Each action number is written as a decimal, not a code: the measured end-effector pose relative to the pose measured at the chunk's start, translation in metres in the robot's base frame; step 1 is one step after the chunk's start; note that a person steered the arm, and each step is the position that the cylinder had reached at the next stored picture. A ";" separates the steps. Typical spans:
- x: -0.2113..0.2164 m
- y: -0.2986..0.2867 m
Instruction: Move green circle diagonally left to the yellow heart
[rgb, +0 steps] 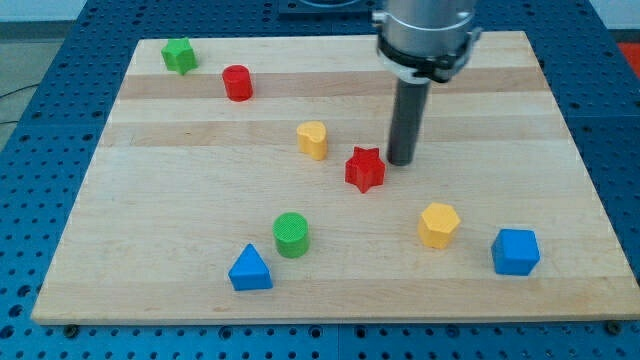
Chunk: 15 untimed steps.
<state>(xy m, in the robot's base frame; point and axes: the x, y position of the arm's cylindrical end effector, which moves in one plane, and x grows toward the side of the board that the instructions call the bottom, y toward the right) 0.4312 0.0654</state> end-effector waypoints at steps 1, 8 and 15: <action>0.036 -0.010; 0.050 -0.217; -0.057 -0.207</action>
<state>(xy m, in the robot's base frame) 0.3739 -0.1421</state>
